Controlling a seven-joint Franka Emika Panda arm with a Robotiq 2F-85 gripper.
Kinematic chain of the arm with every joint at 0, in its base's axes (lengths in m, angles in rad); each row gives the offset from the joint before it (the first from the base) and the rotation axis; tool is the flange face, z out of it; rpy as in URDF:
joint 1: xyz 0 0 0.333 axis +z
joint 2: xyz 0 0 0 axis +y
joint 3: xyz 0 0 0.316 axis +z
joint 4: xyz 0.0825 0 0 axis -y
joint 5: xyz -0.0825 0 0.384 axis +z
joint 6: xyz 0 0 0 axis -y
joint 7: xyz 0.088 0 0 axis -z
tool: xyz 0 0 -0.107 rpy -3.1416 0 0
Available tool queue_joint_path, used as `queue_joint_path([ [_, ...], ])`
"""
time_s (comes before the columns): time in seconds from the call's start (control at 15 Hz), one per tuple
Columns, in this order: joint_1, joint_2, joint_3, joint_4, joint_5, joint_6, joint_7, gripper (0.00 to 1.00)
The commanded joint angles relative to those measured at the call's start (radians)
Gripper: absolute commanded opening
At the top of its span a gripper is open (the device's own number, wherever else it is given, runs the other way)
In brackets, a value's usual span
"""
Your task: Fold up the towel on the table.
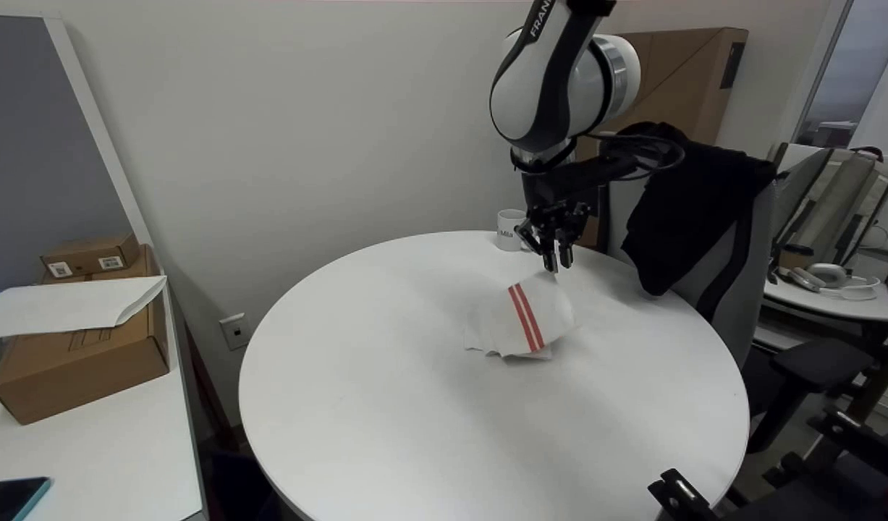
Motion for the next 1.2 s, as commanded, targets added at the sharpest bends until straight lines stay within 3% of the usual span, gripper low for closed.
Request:
queue_joint_path([
  [0.0,0.009,-0.037,-0.022,-0.078,-0.055,0.072,-0.014,0.58],
  [0.2,0.008,-0.05,-0.029,-0.117,-0.074,0.095,-0.017,0.8],
  [0.4,-0.01,-0.094,-0.002,-0.155,-0.026,0.01,-0.052,0.99],
  [0.8,-0.009,-0.282,-0.014,-0.37,-0.064,0.016,-0.018,1.0],
  [1.13,-0.063,-0.522,-0.021,-0.624,-0.064,0.086,-0.028,1.0],
])
